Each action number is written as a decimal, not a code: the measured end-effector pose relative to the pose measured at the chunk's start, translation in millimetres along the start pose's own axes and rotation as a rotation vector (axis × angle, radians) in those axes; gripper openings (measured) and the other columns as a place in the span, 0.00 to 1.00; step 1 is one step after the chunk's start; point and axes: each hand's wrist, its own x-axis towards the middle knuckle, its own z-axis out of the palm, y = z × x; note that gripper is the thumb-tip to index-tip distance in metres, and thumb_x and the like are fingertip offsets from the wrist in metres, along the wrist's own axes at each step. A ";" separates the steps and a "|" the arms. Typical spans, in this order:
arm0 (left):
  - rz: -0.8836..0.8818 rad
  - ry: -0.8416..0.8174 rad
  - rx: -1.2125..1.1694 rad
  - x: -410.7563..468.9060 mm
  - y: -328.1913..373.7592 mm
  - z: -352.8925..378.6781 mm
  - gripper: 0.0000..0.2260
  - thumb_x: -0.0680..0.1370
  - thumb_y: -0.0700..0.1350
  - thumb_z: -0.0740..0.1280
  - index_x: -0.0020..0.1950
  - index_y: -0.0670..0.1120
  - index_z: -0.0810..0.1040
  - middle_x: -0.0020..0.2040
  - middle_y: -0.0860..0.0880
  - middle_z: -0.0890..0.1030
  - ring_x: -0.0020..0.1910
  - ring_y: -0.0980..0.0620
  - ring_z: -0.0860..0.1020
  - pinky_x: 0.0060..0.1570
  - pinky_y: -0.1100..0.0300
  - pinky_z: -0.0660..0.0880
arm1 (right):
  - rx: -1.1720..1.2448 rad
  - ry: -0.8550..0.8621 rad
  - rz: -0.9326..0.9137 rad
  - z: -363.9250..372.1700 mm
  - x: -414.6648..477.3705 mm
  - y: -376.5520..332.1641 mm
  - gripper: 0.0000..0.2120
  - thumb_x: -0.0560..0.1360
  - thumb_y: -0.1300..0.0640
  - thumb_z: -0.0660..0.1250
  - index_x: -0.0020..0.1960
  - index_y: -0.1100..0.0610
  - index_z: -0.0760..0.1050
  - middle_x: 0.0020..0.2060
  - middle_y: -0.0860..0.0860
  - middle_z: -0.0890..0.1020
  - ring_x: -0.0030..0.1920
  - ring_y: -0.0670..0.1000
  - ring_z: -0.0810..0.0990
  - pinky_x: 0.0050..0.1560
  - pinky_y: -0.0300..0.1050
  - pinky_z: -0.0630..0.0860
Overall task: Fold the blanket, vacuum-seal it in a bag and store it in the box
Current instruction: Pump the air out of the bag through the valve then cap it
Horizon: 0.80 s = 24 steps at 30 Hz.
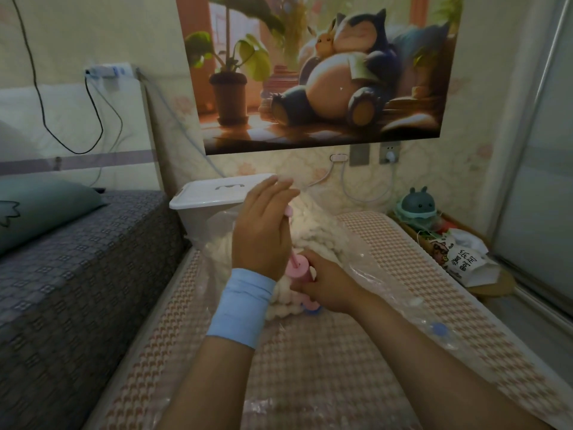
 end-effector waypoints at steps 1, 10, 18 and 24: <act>-0.037 -0.036 0.018 -6.1 -1.5 6.1 0.16 0.76 0.30 0.60 0.59 0.39 0.80 0.62 0.44 0.79 0.66 0.46 0.72 0.71 0.58 0.62 | -0.001 -0.001 -0.004 1.5 -0.2 -0.3 0.19 0.73 0.49 0.74 0.61 0.44 0.73 0.53 0.43 0.81 0.51 0.46 0.80 0.53 0.48 0.78; -0.182 -0.344 -0.057 -30.9 -14.8 25.0 0.16 0.74 0.34 0.61 0.59 0.40 0.80 0.57 0.40 0.80 0.61 0.41 0.75 0.64 0.49 0.72 | 0.003 0.054 -0.027 2.2 -1.7 -4.3 0.21 0.74 0.48 0.70 0.66 0.44 0.70 0.58 0.46 0.81 0.54 0.48 0.80 0.57 0.54 0.78; -0.225 -0.359 -0.086 -24.7 -10.8 23.8 0.17 0.80 0.38 0.58 0.69 0.43 0.74 0.69 0.45 0.73 0.70 0.47 0.68 0.73 0.57 0.59 | -0.038 0.030 -0.011 0.6 -1.5 -8.2 0.23 0.74 0.48 0.71 0.66 0.47 0.71 0.58 0.48 0.81 0.57 0.51 0.79 0.59 0.55 0.77; -0.386 -0.657 -0.280 -51.9 -23.1 43.0 0.22 0.80 0.41 0.63 0.74 0.51 0.66 0.75 0.55 0.62 0.73 0.57 0.60 0.66 0.78 0.52 | 0.027 0.098 -0.111 -9.7 -8.0 -13.2 0.22 0.74 0.56 0.70 0.67 0.47 0.74 0.57 0.44 0.82 0.56 0.41 0.80 0.57 0.43 0.78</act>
